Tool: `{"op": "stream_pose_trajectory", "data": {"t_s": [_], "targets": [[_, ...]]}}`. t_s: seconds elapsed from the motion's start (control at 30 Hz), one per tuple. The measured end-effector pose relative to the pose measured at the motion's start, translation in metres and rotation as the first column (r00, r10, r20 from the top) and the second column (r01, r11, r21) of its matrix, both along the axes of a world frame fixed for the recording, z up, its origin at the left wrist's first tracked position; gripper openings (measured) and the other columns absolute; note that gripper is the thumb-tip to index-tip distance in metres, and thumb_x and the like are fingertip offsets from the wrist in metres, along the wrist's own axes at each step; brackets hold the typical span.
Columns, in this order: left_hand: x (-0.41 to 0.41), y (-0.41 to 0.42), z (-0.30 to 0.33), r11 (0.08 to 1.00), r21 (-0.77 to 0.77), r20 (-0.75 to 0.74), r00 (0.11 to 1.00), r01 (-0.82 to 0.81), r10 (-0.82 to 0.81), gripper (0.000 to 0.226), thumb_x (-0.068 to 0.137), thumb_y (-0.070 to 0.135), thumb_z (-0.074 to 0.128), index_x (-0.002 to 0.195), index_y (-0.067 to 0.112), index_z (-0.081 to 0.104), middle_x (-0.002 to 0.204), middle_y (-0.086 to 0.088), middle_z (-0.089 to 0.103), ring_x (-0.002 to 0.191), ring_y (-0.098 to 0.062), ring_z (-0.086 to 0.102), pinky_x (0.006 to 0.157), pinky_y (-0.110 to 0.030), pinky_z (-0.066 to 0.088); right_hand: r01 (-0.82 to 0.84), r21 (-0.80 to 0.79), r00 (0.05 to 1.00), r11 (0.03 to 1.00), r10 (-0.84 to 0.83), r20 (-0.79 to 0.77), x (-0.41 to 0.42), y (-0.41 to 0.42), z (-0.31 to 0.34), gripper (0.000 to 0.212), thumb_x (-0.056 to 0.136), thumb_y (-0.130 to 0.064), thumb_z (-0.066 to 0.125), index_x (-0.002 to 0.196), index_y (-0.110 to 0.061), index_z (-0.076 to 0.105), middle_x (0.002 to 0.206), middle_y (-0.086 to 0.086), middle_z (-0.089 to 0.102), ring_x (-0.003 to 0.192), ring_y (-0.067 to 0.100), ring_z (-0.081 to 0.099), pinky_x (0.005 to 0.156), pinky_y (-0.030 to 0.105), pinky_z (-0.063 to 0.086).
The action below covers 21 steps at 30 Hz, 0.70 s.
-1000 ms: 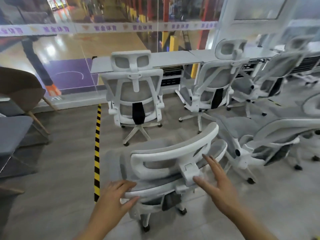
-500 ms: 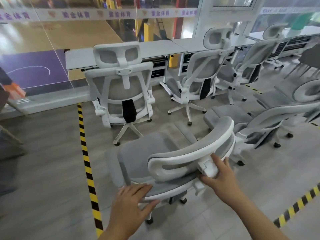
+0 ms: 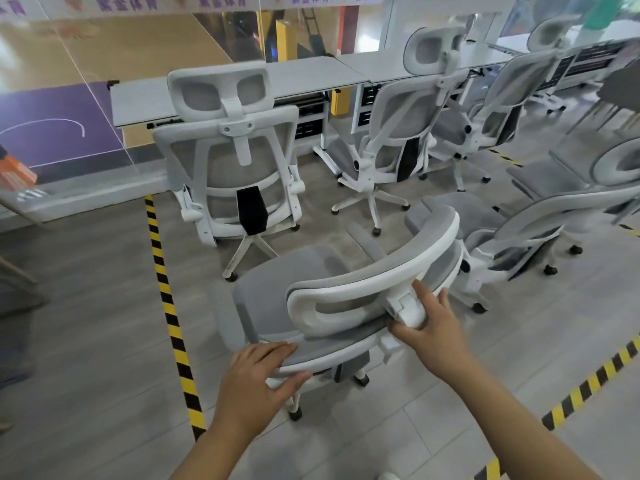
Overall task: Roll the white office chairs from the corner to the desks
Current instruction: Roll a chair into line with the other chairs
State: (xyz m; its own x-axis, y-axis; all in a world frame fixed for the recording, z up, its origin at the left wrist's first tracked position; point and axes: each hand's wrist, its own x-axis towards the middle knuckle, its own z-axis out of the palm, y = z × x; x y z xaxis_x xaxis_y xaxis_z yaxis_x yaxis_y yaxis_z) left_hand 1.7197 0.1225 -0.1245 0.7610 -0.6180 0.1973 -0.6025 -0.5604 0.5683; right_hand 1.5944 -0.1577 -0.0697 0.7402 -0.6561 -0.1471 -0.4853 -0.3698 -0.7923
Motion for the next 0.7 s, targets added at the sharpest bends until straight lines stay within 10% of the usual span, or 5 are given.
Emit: {"op": "stream_pose_trajectory", "data": {"t_s": [0.47,0.7], "targets": [[0.010,-0.002,0.014,0.999,0.044,-0.151,0.988,-0.031,0.037,0.061,0.070,0.085,0.044,0.119,0.051,0.058,0.111,0.045,0.041,0.109,0.007,0.040,0.099,-0.020,0.030,-0.040,-0.001,0.999,0.999,0.040,0.005,0.011,-0.004,-0.001,0.094,0.064,-0.062,0.071,0.146,-0.049,0.028,0.154,0.006,0.024,0.149,0.030,0.015,0.113,0.054,0.033],[0.003,0.000,0.020,0.997,0.066,-0.227,0.972,-0.041,0.055,0.066,0.066,0.086,0.043,0.120,0.051,0.058,0.110,0.046,0.039,0.110,0.006,0.039,0.101,-0.021,0.032,-0.069,-0.023,0.997,0.997,0.068,-0.024,0.003,-0.005,0.001,0.091,0.075,-0.041,0.078,0.150,-0.043,0.026,0.159,0.007,0.017,0.151,0.028,0.008,0.116,0.048,0.029]]}}
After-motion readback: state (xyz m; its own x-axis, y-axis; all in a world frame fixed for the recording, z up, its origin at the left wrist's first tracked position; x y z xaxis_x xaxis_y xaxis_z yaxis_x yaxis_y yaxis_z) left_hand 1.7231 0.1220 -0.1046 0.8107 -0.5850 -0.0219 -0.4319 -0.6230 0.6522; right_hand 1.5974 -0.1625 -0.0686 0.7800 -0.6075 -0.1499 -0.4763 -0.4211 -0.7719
